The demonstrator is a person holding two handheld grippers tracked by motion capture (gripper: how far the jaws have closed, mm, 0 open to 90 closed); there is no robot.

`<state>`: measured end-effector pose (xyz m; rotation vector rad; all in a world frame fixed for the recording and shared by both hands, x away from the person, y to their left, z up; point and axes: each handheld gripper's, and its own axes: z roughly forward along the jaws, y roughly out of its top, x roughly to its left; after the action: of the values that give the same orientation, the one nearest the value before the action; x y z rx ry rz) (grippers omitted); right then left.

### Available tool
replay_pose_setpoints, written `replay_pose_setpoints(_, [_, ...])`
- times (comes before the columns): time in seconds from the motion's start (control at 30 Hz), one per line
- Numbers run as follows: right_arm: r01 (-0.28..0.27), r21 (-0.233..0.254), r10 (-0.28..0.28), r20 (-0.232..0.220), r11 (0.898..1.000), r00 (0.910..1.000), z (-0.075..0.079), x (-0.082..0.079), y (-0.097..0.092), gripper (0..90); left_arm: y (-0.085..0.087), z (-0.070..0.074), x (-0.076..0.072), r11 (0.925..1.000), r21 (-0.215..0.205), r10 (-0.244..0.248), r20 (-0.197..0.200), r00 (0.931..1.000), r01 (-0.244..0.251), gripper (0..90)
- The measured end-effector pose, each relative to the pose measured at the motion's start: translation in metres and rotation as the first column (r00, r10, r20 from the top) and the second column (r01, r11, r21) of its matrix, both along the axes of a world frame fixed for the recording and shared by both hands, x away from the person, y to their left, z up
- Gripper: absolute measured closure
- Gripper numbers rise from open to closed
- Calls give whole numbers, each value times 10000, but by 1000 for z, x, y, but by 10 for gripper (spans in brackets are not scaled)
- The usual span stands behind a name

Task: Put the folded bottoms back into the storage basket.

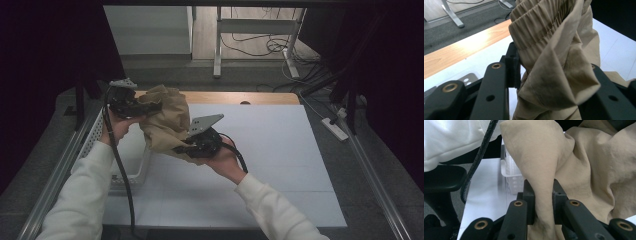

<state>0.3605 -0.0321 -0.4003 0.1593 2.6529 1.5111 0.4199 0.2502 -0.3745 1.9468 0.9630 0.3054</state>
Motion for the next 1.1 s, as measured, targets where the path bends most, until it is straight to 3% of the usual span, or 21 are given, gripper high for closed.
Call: replay_pose_setpoints(1.1, [-200,188,201,-56,9996,9998,4,11,47,785,43,6,-2,9968,116,793,-58,9968,-792,597])
